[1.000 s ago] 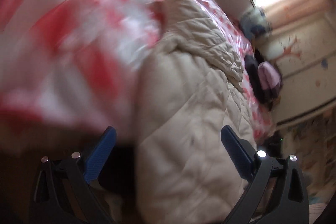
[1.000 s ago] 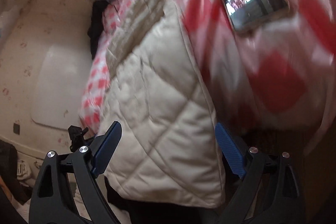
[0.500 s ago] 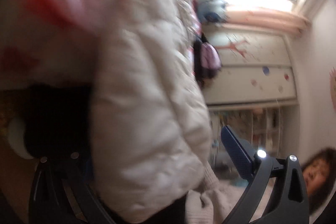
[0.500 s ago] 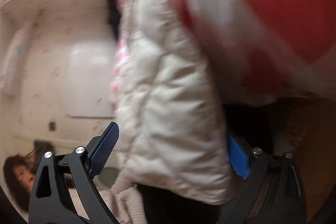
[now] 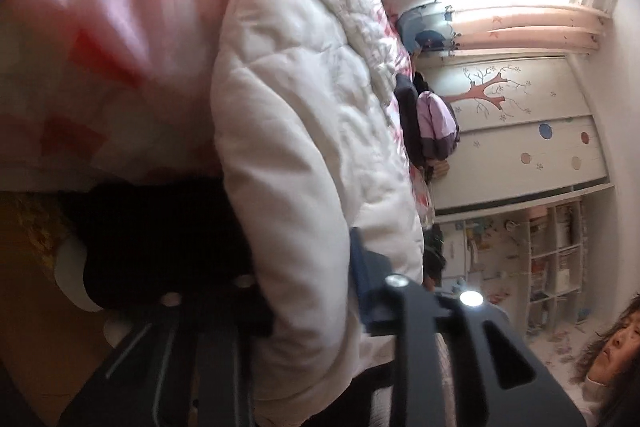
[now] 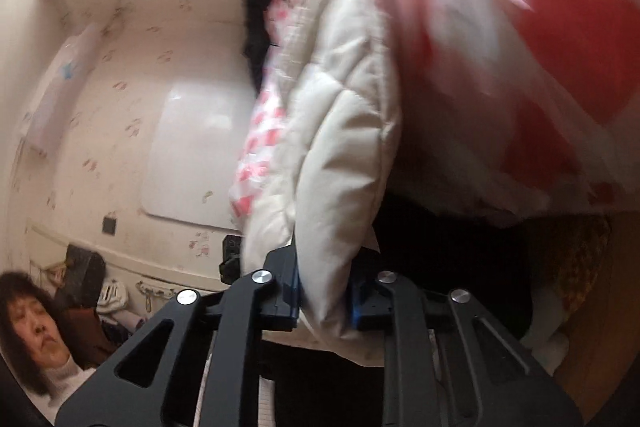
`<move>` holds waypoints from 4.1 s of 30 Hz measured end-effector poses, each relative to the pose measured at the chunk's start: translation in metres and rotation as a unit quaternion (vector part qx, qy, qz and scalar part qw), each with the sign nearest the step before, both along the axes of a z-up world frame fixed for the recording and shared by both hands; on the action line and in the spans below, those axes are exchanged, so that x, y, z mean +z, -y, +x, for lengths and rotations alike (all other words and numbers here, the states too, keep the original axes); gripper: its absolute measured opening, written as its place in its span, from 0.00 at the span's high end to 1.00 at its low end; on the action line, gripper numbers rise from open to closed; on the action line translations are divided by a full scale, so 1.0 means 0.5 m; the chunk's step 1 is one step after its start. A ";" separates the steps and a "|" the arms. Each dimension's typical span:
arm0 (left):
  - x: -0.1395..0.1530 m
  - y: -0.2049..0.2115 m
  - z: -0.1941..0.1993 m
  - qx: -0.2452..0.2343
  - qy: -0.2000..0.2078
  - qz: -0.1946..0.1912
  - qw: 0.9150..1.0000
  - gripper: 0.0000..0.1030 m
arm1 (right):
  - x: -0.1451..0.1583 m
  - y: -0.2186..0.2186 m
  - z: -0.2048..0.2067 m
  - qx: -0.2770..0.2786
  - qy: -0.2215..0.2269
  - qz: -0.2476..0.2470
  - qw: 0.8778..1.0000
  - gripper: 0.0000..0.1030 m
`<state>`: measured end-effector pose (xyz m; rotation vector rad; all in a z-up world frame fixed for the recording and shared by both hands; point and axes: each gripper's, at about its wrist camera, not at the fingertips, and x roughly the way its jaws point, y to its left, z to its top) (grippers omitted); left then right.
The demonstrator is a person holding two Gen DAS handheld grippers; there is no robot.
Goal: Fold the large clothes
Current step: 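Grasp the folded jacket edge with both tools and lift it, then fold the held jacket over once more with both tools, then open both tools and lay the folded jacket down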
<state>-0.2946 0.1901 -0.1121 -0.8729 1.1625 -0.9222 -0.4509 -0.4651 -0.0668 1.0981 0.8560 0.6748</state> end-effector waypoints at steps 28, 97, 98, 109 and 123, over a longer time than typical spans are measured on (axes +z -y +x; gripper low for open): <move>-0.131 -0.048 -0.040 -0.061 -0.040 -0.042 0.996 0.07 | -0.099 -0.012 -0.042 0.079 -0.046 0.055 0.994 0.16; 0.141 0.020 0.437 0.187 0.077 -0.098 0.975 0.86 | 0.062 0.111 0.507 -0.151 0.061 0.101 0.981 0.82; 0.126 0.023 0.445 0.190 0.068 -0.089 0.975 0.86 | 0.051 0.112 0.513 -0.153 0.054 0.100 0.982 0.82; 0.058 0.032 0.466 0.204 -0.003 -0.072 0.976 0.36 | 0.027 0.106 0.541 -0.165 0.019 0.113 0.980 0.28; 0.270 0.338 0.382 -0.025 0.176 0.040 0.983 0.07 | 0.181 -0.194 0.598 -0.028 0.064 -0.442 0.894 0.11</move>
